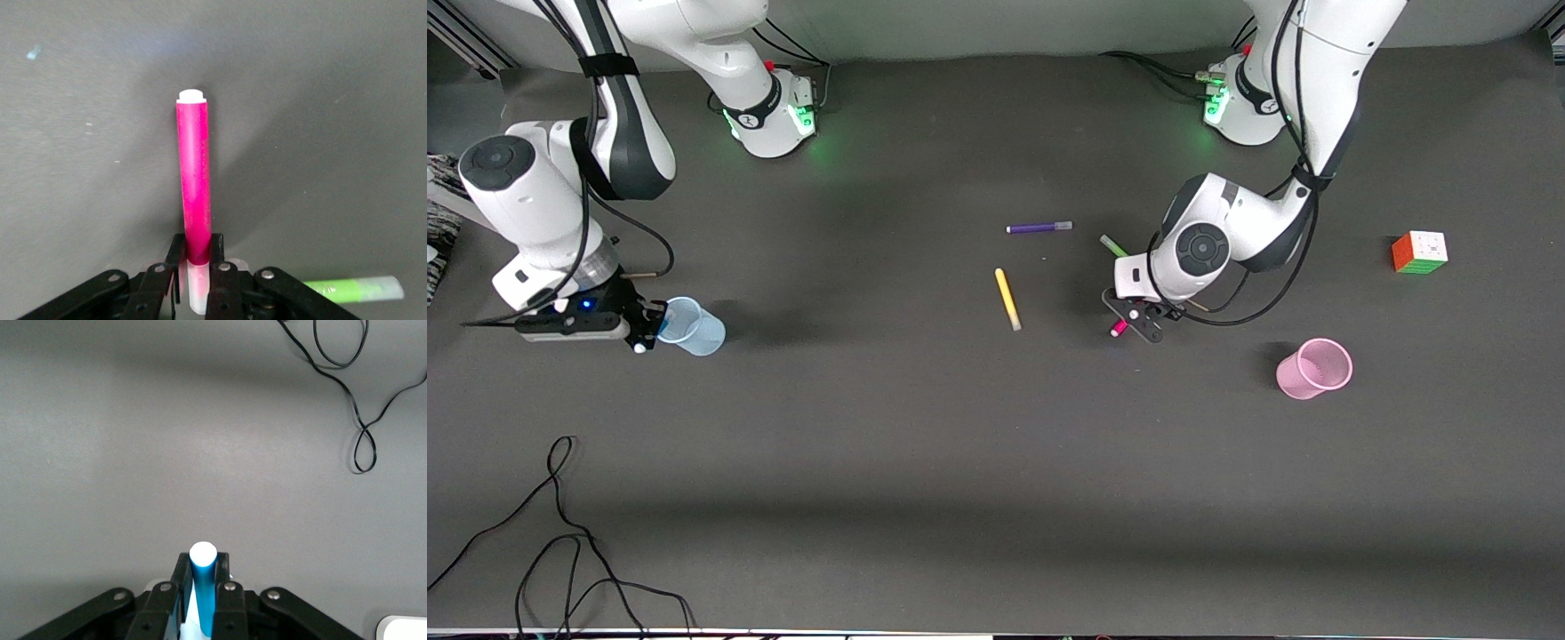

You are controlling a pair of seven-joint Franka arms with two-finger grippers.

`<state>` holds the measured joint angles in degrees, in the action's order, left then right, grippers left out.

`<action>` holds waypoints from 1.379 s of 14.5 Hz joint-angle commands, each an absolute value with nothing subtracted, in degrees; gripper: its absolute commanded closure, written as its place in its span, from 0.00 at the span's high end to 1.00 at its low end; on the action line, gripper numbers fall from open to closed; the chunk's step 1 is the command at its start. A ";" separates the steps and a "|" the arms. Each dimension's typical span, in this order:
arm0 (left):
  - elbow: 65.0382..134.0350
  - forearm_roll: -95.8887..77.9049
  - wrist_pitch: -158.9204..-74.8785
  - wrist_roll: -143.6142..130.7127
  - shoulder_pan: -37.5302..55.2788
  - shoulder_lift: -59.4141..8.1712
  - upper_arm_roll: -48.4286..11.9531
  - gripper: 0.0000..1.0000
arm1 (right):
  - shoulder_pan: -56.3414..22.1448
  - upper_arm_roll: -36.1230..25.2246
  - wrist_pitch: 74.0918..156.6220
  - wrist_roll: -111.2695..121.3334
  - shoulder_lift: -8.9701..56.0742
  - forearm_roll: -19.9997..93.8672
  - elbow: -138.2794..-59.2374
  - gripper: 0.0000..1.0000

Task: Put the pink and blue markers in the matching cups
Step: 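Carry the blue marker over the blue cup while the left gripper lifts the pink marker, then drop the blue marker into the blue cup while the left gripper nears the pink cup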

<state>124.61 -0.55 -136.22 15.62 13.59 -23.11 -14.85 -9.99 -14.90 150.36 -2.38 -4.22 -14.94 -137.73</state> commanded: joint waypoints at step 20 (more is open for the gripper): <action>86.24 8.08 -77.53 8.62 -11.77 -20.72 -12.83 0.02 | -10.46 -19.86 166.56 -0.09 -2.28 -15.82 -147.66 1.00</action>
<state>90.43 6.23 -80.86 10.96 -11.63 -16.71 -12.37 -10.05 -19.21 169.69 -0.15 -1.31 -15.01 -149.33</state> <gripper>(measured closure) 0.824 0.009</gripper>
